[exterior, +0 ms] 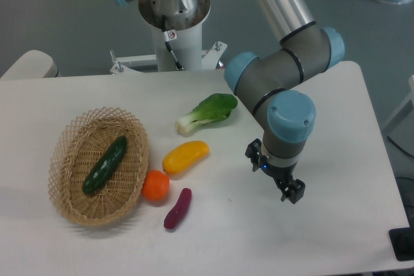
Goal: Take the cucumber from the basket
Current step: 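Move the open gripper over the basket above the green cucumber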
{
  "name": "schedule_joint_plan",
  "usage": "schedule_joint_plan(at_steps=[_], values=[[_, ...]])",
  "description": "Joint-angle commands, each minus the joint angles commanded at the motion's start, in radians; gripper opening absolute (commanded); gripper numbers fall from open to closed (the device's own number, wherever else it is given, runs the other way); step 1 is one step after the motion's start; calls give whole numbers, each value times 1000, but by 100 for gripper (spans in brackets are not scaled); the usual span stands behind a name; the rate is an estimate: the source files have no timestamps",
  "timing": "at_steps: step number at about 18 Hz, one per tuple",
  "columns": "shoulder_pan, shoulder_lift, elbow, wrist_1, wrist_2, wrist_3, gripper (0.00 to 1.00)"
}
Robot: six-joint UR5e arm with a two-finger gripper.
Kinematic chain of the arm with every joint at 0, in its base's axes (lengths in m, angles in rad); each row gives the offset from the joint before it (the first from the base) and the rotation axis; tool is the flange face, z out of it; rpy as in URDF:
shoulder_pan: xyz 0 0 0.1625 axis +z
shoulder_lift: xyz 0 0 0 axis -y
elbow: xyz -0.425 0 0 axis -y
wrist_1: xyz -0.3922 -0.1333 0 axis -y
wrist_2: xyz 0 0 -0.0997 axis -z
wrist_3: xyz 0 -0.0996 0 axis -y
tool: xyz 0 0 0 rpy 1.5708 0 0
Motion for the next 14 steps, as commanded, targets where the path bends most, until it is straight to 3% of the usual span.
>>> schedule_joint_plan(at_steps=[8, 14], values=[[-54, 15, -31, -3, 11, -29, 100], [-141, 83, -146, 3, 5, -140, 100]])
